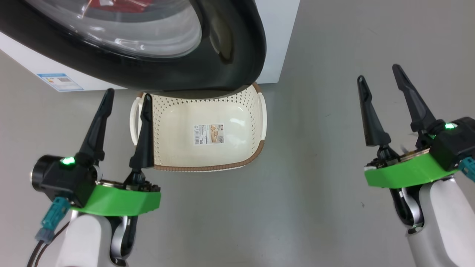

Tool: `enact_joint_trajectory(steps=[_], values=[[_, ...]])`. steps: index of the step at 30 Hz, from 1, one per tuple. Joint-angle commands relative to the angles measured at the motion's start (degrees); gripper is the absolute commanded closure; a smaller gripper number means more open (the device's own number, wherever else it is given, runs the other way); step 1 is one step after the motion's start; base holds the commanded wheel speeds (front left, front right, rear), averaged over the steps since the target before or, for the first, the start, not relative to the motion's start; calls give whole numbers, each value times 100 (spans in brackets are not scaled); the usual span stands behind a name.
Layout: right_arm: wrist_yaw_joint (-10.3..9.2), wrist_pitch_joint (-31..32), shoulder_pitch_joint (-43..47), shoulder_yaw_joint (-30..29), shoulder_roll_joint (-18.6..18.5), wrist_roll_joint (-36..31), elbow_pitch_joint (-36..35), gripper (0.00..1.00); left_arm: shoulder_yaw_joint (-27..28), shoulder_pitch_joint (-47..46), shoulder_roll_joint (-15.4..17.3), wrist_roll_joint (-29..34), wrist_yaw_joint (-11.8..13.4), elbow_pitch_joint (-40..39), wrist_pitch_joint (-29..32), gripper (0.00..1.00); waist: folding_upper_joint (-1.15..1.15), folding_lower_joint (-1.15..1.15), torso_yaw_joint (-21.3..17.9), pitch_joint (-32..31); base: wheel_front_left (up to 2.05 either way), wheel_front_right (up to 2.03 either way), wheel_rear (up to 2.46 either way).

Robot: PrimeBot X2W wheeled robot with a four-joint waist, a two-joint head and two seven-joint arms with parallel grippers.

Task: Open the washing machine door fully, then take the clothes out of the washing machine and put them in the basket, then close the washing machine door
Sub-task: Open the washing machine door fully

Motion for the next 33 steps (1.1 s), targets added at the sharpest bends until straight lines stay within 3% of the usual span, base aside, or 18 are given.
enact_joint_trajectory(steps=[1, 26, 27, 29, 33], values=[[35, -35, 79, 79, 52, -70, -182, 0, 196, 111, 81, 46, -9, -129, -28, 0, 0, 0, 12, -15, 0, 0, 0], [35, -36, 326, 132, 180, -117, -248, 0, 251, 287, 43, 180, -27, -162, -28, 0, 0, 0, 52, -120, 0, 0, 0], [35, -36, 306, 148, 163, -141, -240, 28, 251, 285, 42, 180, -28, -164, -28, 0, 0, 0, 56, -114, 0, 0, 0], [35, -36, 247, 194, 126, -180, -173, 100, 250, 284, 41, 181, -28, -178, -28, 0, 0, 0, 61, -101, 0, 0, 0], [35, -36, -19, 192, 169, 297, -30, 100, 237, 276, 39, 183, -27, -214, -28, 0, 0, 0, 87, -56, 0, 0, 0]])
